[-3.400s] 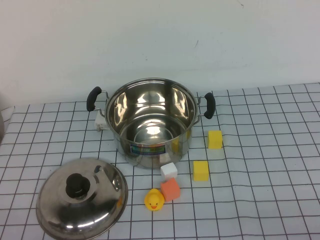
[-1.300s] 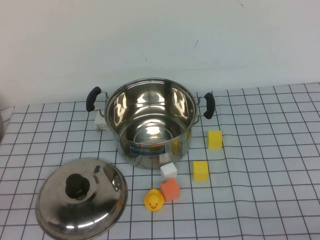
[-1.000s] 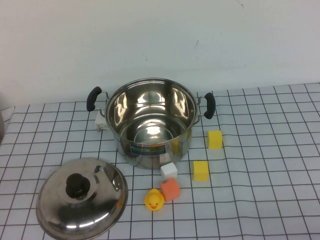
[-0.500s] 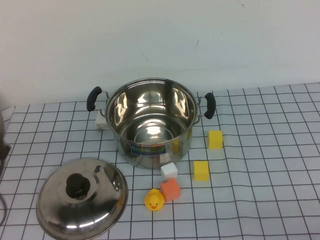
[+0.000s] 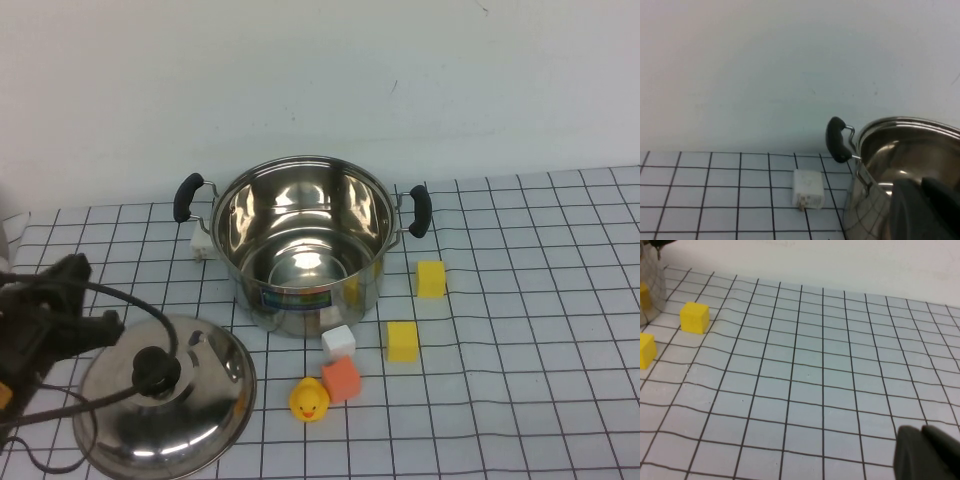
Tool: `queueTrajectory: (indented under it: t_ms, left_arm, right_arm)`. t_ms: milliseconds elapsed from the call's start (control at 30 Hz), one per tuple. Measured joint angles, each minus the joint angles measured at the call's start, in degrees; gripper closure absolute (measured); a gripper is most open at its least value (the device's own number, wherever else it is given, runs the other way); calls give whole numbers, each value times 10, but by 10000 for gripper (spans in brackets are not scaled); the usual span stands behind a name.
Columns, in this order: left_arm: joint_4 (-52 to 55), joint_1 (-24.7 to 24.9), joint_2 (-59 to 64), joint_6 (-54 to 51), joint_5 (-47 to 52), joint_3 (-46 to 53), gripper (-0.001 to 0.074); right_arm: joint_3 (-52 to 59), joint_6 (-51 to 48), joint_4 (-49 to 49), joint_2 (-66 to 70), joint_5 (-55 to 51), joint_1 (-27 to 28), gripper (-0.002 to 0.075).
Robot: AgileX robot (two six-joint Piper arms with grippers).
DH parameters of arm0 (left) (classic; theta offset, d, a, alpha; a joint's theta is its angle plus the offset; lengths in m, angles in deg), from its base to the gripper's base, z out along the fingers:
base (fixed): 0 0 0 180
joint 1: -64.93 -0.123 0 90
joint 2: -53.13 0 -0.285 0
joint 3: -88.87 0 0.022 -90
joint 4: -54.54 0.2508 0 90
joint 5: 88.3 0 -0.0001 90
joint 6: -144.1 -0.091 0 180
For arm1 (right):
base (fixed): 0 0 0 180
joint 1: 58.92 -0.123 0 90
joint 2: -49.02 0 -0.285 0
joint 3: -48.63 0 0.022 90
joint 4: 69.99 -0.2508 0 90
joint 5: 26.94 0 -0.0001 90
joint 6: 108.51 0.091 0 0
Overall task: Cover the pot
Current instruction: Pick up the pot lid
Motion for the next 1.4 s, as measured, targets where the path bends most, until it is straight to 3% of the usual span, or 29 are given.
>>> queueTrajectory:
  t_ms: [100, 300, 400, 767, 1033, 1100, 1200, 1400]
  left_arm:
    - [27, 0, 53, -1, -42, 0, 658]
    - [88, 0, 162, -32, -110, 0, 308]
    - [93, 0, 218, -41, -124, 0, 214]
    - [56, 0, 393, -65, -132, -23, 199]
    - [54, 0, 429, -76, -152, -59, 201]
    - [50, 0, 432, -78, -156, -59, 225]
    - [42, 0, 432, -81, -156, -59, 338]
    - [34, 1, 432, -87, -157, -59, 335]
  right_arm:
    - [0, 0, 0, 0, 0, 0, 717]
    - [0, 0, 0, 0, 0, 0, 717]
    - [0, 0, 0, 0, 0, 0, 717]
    - [0, 0, 0, 0, 0, 0, 717]
    - [0, 0, 0, 0, 0, 0, 717]
    - [0, 0, 0, 0, 0, 0, 717]
    - [0, 0, 0, 0, 0, 0, 717]
    - [0, 0, 0, 0, 0, 0, 717]
